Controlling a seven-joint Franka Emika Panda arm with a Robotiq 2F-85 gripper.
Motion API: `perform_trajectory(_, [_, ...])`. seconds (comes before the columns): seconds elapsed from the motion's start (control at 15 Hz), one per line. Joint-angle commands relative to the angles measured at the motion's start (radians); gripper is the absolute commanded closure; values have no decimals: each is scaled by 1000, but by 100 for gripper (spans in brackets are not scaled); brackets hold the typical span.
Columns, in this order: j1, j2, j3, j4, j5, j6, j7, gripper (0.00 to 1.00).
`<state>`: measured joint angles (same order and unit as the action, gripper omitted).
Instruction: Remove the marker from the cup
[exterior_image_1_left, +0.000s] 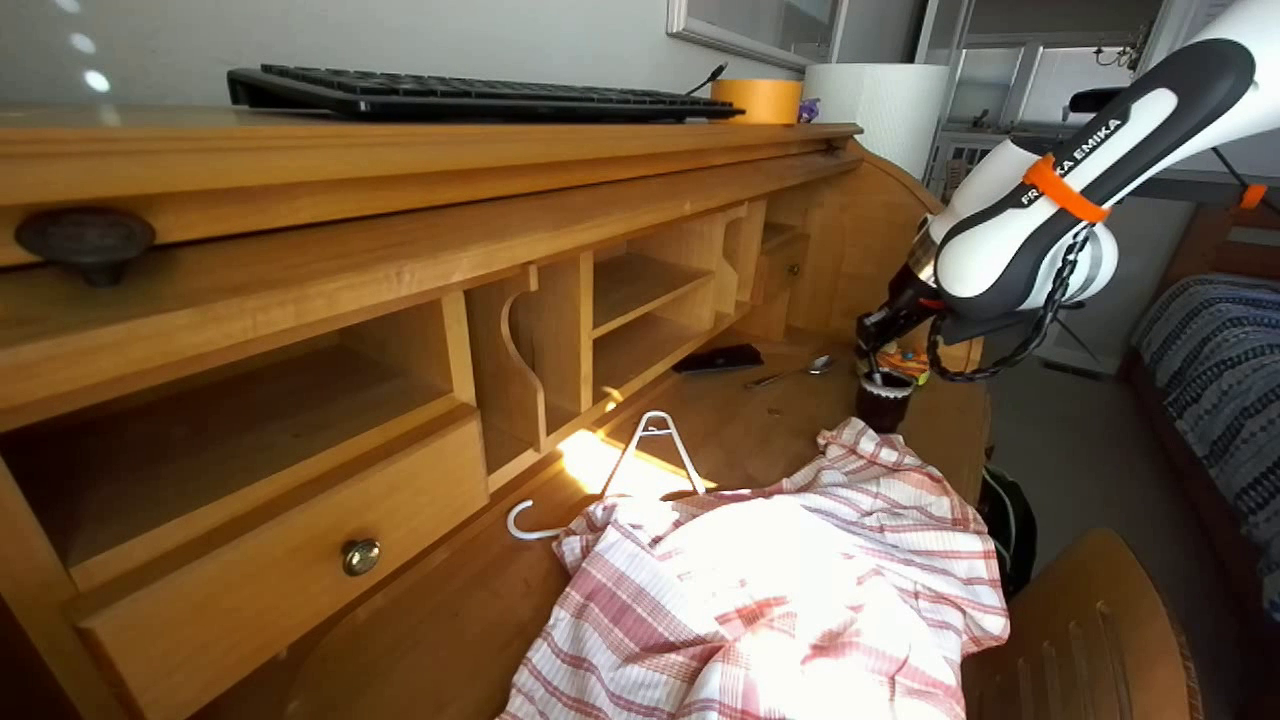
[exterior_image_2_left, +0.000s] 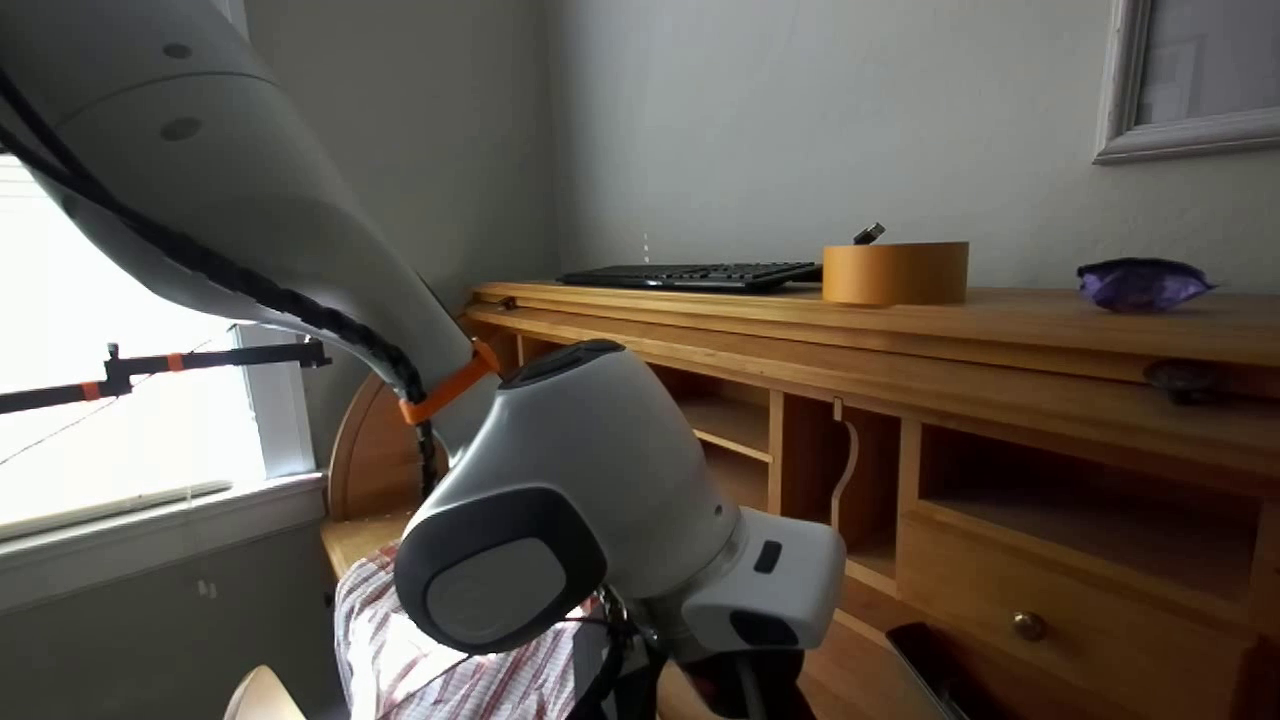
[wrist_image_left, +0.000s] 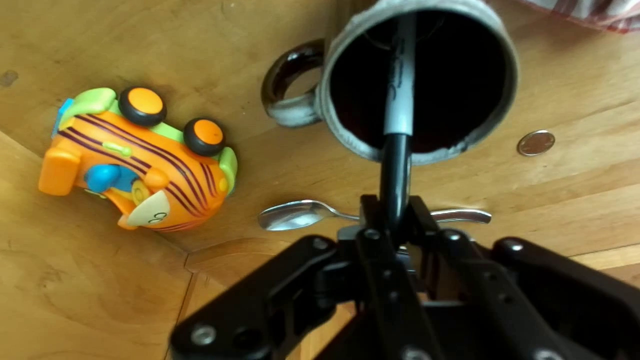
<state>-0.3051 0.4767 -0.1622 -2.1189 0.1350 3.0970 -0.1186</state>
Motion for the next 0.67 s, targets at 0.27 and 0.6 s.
perform_trajectory(0.27, [-63,-124,70,-3,17,35,-18,96])
perform_trajectory(0.6, [-251,-276,334,-25,107,-119,-186,96])
